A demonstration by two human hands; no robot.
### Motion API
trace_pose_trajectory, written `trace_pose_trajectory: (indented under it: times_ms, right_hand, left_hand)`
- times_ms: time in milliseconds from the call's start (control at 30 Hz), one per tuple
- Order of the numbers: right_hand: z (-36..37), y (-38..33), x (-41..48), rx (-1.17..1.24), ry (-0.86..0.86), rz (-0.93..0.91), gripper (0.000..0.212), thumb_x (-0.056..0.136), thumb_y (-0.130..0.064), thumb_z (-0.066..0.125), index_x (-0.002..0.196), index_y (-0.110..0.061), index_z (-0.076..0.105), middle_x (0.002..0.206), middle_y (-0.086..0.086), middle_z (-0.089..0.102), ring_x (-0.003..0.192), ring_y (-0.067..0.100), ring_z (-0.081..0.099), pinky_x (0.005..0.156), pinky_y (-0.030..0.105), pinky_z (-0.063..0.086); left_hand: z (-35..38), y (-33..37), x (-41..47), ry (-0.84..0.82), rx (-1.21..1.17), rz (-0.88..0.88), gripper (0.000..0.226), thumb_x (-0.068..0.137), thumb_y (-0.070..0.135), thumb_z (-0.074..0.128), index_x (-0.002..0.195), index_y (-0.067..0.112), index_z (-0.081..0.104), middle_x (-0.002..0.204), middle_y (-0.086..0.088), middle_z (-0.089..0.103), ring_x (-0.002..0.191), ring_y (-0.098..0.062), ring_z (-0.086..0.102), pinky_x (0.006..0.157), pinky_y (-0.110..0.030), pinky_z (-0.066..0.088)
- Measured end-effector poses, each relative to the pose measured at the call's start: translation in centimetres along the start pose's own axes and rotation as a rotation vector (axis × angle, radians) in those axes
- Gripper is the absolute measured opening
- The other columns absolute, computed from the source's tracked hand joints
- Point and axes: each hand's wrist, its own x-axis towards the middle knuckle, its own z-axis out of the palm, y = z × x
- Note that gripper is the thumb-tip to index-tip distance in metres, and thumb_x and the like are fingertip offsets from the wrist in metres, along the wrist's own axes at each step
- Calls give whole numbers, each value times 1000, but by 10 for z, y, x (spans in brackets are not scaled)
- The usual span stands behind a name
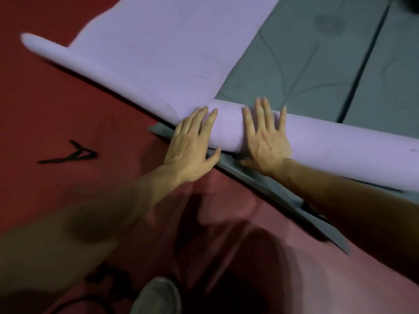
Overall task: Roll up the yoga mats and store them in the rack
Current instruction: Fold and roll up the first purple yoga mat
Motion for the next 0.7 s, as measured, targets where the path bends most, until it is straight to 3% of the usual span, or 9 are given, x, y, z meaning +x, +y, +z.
trace_pose_trajectory:
  times_ms: [100,200,300,367,467,600,700]
  right_hand:
    - [-7,-4,16,-13,18,-40,140,64,-72,81,163,-29,-9,160,33,20,148,47,23,118,70,14]
    - [-14,3,23,48,52,-63,136,55,-63,90,163,-29,13,138,35,40,121,47,45,103,61,38]
    - [-29,1,17,102,121,-84,134,49,-53,95,160,-25,25,132,35,43,112,49,48,97,60,40]
    - [-43,-12,8,133,141,-143,135,46,-47,97,160,-25,27,132,35,44,110,50,48,95,60,40]
    - [-60,-42,-6,143,128,-233,138,47,-53,95,162,-27,23,134,34,43,112,48,47,96,59,39]
    - [-69,-81,-16,175,121,-307,136,47,-60,89,162,-29,22,133,32,45,113,46,48,97,57,39]
    - [-62,-114,-29,156,112,-433,135,47,-70,82,162,-28,24,127,29,50,106,44,51,91,54,42]
  left_hand:
    - [-22,-28,-38,0,46,-120,76,85,40,59,153,11,39,155,-16,40,143,-32,38,114,-46,35]
    - [-33,-54,-83,-44,50,-323,68,85,41,51,146,12,45,143,-14,49,128,-34,50,102,-46,45]
    - [-41,-82,-134,-144,15,-495,63,85,39,45,140,9,49,132,-18,52,114,-40,56,91,-50,52]
    - [-45,-95,-171,-314,27,-574,51,91,31,51,137,9,48,129,-18,52,111,-43,57,84,-49,53]
    - [-50,-100,-219,-518,-15,-754,42,99,37,50,135,16,47,133,-13,55,112,-41,60,82,-45,52]
    - [-46,-87,-261,-487,-34,-754,36,102,42,46,127,17,51,126,-10,58,108,-37,61,81,-45,54]
    - [-48,-91,-275,-470,-26,-945,45,102,41,47,138,14,46,135,-14,49,118,-40,55,88,-47,49]
